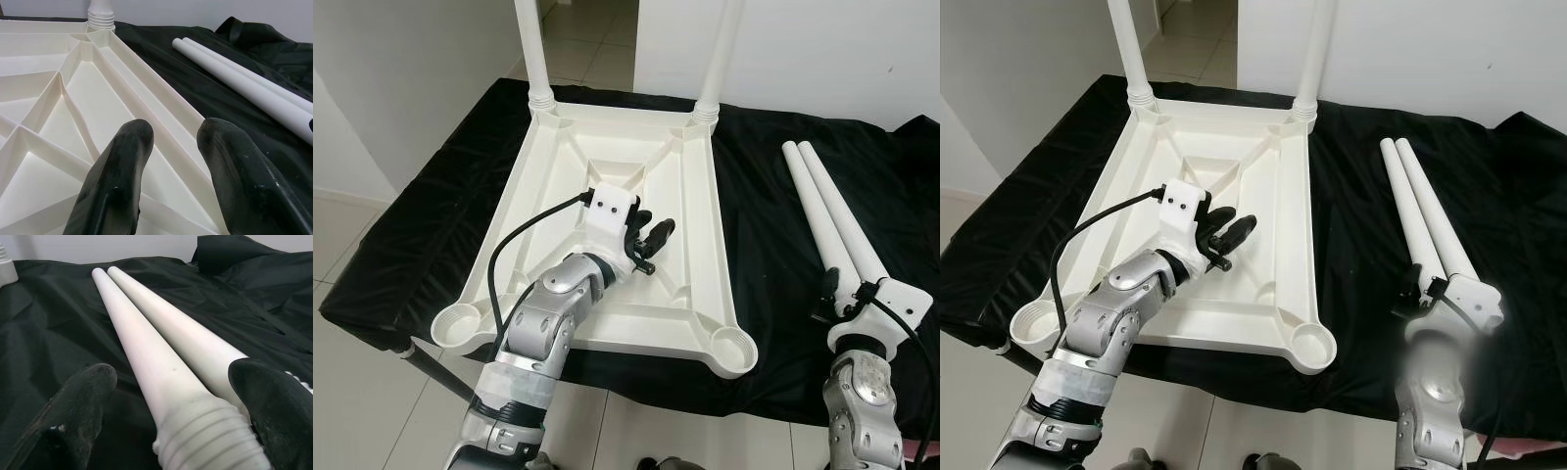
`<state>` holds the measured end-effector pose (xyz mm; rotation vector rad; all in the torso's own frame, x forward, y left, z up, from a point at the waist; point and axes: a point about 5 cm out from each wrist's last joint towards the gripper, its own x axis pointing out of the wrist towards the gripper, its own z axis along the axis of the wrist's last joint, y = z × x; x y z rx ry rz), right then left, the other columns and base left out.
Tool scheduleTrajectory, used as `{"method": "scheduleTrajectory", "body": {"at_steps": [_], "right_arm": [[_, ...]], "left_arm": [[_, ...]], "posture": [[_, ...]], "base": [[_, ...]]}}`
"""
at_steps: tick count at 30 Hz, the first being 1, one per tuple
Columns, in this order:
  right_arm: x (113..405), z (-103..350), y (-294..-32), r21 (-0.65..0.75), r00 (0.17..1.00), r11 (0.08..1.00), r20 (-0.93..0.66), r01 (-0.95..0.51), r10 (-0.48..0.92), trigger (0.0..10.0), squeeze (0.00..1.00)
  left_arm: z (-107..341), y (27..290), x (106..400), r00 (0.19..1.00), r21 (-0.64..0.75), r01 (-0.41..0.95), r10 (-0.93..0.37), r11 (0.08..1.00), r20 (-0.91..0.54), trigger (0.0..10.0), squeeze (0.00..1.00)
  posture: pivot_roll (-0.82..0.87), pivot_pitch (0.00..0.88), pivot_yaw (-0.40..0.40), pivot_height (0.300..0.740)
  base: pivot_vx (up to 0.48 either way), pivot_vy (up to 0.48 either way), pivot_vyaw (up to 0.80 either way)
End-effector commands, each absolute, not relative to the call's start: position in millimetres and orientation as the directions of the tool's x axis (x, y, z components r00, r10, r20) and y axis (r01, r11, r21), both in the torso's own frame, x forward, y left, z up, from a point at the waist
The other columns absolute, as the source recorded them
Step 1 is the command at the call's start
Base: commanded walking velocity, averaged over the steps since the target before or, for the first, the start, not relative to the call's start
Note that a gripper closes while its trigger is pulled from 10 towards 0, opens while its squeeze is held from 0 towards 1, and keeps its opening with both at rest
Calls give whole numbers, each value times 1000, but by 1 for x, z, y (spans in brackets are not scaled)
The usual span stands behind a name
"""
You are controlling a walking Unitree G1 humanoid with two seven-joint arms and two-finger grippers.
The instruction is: Building children table
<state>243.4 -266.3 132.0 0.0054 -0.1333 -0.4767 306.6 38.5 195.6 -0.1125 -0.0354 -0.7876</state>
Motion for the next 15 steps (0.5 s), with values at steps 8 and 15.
{"method": "scheduleTrajectory", "body": {"at_steps": [8,15], "right_arm": [[251,123,-292,14,939,940,39,342,-342,10000,0],[253,122,-296,-7,959,960,27,281,-281,10000,0]], "left_arm": [[197,33,301,689,-85,724,-722,684,63,10000,0],[197,30,297,680,-69,734,-731,676,58,10000,0]], "posture": [[-35,94,-7,740],[-31,110,-11,740]], "base": [[0,0,0],[0,0,0]]}}
